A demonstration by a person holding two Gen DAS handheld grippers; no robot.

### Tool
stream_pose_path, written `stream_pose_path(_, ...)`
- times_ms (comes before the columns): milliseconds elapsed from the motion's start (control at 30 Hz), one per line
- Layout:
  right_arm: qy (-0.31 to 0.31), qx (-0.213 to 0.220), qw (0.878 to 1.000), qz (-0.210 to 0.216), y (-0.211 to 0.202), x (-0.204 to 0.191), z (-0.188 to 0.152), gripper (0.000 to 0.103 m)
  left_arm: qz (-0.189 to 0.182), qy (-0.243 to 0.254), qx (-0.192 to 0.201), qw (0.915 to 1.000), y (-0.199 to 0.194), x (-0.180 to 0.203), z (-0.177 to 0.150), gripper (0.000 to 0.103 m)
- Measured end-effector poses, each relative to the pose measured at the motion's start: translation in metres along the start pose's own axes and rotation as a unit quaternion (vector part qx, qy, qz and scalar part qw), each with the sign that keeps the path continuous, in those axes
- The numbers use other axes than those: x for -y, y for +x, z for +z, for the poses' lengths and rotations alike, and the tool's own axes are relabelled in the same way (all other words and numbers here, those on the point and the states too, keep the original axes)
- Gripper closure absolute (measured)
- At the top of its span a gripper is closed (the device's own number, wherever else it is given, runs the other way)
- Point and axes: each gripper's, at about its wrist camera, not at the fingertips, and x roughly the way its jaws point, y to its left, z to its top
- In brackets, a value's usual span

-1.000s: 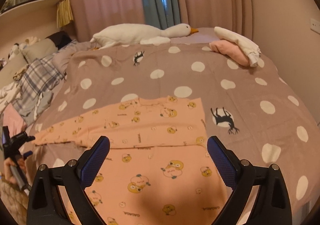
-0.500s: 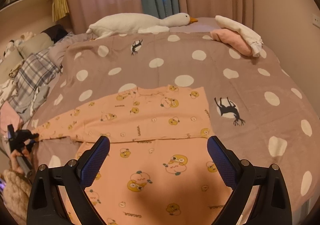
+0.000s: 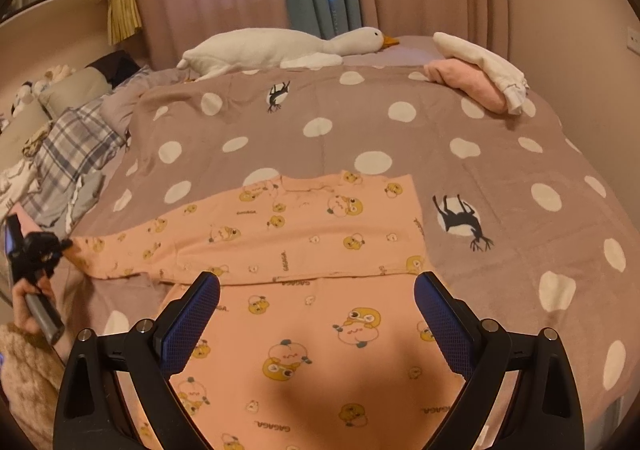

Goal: Fold small clothes
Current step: 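Lift the sleeve with the left tool and fold it back over the body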

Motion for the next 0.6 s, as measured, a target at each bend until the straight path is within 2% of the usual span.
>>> stream_pose_path(167,0.011,0.004,1.000,-0.002,-0.002,0.005,0.000,0.006,-0.010,0.048,-0.003,0.9988,-0.010,0.034,-0.010,0.097)
stream_pose_path(300,0.021,0.005,1.000,-0.002,-0.003,0.010,-0.002,0.006,-0.032,0.087,-0.011,0.9956,-0.015,0.060,-0.021,0.097)
stream_pose_path(600,0.033,0.006,0.999,-0.001,-0.003,0.018,-0.003,0.006,-0.066,0.175,-0.050,0.9811,-0.009,0.118,-0.061,0.097)
